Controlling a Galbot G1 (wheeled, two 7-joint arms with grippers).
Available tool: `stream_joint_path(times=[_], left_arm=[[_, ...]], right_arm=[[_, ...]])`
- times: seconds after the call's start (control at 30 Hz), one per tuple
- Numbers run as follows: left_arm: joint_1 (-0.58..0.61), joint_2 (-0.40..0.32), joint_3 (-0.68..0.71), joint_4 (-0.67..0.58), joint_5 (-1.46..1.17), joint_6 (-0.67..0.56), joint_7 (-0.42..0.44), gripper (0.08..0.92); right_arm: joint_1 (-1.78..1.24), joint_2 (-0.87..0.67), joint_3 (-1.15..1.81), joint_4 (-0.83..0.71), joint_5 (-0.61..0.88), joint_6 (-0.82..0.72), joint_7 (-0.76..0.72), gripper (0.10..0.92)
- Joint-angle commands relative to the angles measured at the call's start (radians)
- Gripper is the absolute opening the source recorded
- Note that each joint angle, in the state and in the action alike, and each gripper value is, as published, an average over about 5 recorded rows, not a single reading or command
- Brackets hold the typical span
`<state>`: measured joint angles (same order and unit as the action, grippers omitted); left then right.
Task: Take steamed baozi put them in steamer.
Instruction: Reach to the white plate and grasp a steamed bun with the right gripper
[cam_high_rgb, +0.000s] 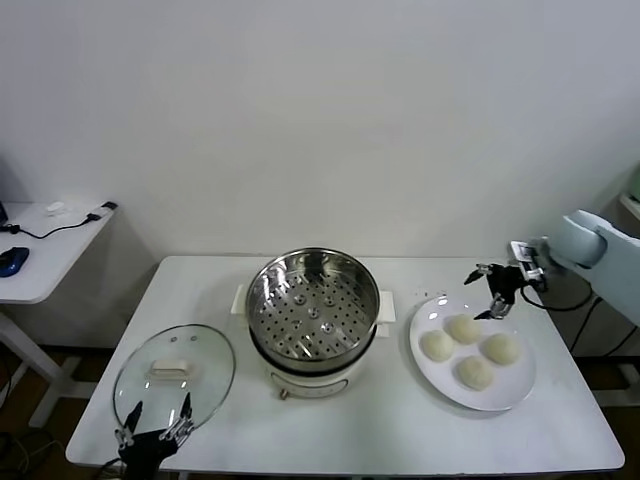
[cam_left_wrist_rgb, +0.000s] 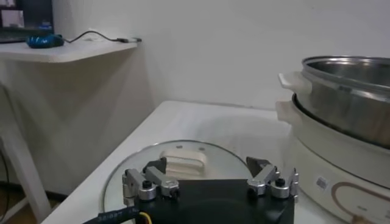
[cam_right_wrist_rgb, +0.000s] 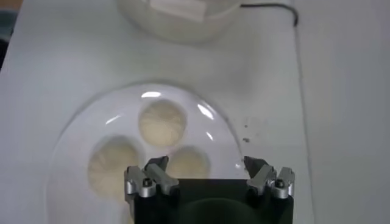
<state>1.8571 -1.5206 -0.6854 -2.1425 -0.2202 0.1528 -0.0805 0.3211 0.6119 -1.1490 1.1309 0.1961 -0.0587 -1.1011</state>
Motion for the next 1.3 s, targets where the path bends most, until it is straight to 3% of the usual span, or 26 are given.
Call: stream_joint_path(times=[0.03, 0.5, 1.1, 1.3], left_arm=[[-0.001, -0.011, 0.001, 0.006, 0.008, -0.001, 0.000, 0.823], [-0.004, -0.027, 0.009, 0.018, 0.021, -0.002, -0.003, 0.823], [0.014, -0.044, 0.017, 0.014, 0.039, -0.005, -0.011, 0.823], [0.017, -0.049, 0.023, 0.008, 0.045, -0.003, -0.013, 0.823]], right_arm=[[0.064, 0.074, -0.191, -0.097, -0.017, -0.038, -0.016, 0.823], [-0.211, 0.139, 0.124, -0.157, -0.076, -0.105, 0.127, 0.823], [-0.255, 0.195, 0.165, -0.216, -0.108, -0.127, 0.089, 0.822], [-0.250, 0.168, 0.168, -0.196, -0.103, -0.125, 0.067, 0.786]])
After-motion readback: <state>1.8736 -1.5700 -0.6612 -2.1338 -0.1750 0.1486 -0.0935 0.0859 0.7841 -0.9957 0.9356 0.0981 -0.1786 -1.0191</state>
